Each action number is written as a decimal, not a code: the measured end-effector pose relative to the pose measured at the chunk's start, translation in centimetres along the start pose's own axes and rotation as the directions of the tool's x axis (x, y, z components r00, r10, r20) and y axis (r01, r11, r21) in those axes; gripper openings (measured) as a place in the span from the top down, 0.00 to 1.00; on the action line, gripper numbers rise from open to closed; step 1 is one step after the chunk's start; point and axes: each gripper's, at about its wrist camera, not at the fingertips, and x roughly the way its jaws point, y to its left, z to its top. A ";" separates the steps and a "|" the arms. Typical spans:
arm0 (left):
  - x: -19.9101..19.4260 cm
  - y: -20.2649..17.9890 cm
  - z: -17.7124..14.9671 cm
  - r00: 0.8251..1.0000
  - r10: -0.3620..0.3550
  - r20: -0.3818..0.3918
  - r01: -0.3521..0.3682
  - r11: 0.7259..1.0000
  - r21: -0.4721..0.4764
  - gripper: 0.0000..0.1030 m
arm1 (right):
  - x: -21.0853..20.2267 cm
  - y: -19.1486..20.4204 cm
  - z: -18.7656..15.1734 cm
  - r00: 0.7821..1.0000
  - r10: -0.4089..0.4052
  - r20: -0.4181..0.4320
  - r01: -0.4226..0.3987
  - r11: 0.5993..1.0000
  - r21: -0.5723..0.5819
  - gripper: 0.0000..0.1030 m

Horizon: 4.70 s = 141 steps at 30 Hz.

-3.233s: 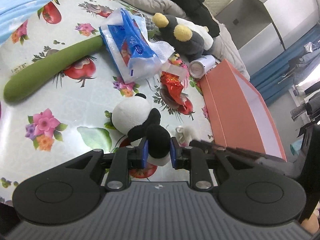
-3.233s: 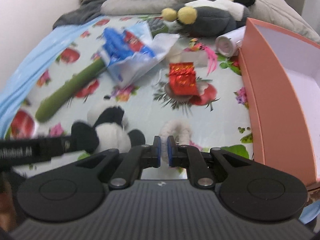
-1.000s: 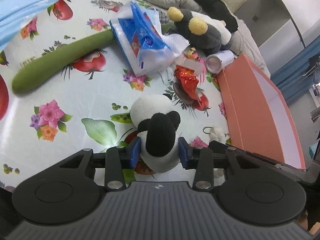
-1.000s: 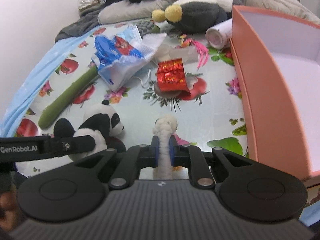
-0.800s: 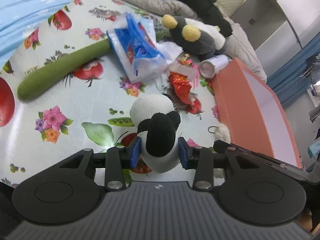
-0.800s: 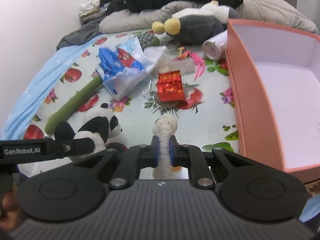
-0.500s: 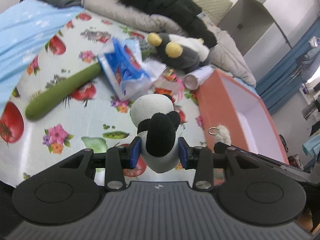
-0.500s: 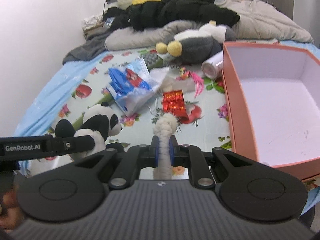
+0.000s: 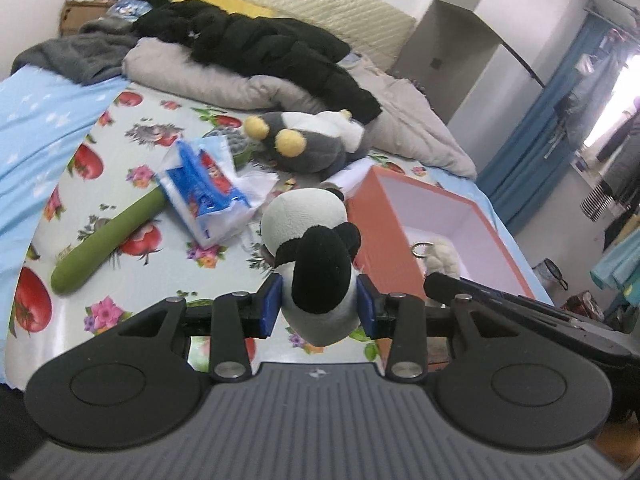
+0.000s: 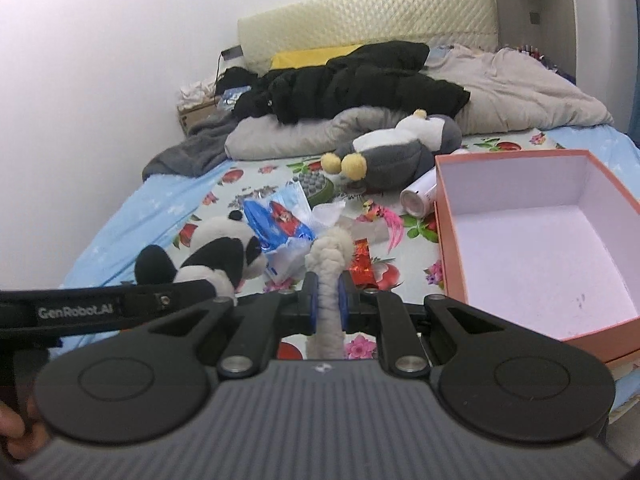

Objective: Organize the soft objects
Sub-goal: 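Carry the panda plush and rope ring with both tools over the pink box, then open both grippers to drop the panda and rope ring into the box, then withdraw both tools and move toward the blue tissue pack and red bag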

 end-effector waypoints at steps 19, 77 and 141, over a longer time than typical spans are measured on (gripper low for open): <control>4.9 -10.8 1.5 0.983 -0.161 -0.089 0.173 0.975 0.139 0.56 | -4.5 -8.5 1.2 0.983 -0.172 0.062 0.164 0.980 0.116 0.86; 15.3 -19.4 5.0 0.972 -0.090 -0.216 0.155 0.940 0.305 0.17 | -2.4 -19.1 1.2 0.960 -0.279 -0.015 0.272 0.918 0.288 0.75; 5.6 5.5 3.2 0.944 0.268 -0.194 -0.272 0.962 0.005 0.00 | 4.4 -1.0 -1.0 0.994 -0.021 -0.110 0.026 0.999 0.046 0.75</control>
